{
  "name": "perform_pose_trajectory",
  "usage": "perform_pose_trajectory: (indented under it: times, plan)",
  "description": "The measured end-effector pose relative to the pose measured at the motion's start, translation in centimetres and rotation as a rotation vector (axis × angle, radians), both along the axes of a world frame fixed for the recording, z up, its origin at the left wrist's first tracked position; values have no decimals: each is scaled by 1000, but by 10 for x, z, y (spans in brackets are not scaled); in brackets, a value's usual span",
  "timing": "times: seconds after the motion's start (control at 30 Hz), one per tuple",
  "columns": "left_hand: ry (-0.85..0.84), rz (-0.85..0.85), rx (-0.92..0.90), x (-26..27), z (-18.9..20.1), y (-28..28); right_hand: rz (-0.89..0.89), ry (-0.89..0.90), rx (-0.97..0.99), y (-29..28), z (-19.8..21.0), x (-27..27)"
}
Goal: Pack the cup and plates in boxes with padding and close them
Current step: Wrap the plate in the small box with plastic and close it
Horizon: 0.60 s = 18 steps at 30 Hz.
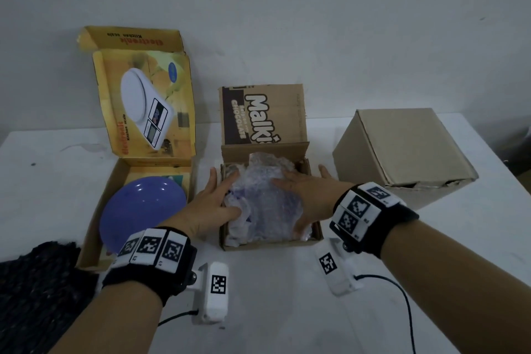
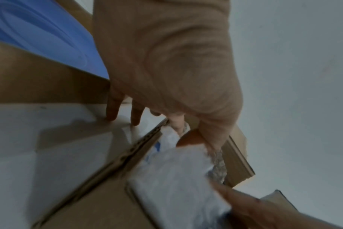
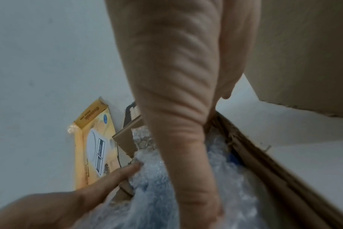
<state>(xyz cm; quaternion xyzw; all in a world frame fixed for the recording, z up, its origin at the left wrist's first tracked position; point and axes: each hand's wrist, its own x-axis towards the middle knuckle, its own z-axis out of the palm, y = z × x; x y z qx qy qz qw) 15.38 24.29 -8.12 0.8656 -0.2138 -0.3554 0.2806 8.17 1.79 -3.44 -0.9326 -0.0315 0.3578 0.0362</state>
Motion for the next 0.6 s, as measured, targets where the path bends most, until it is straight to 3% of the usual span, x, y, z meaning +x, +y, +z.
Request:
perform_pose_trajectory:
  times: [0.2,0.37,0.5,0.6]
  plan:
    - [69,-16,14,3,4,-2,88,-65,-111,4,-8,-1]
    - [9,52,-120,-2,-9,-1,112,-311,-124,12,-13,-11]
    - [12,158,-351,-12,-15,3,-19,-556,118,23,1,-3]
    - [-12,202,-373,-16,-19,3,-43,-532,222,36,-5,9]
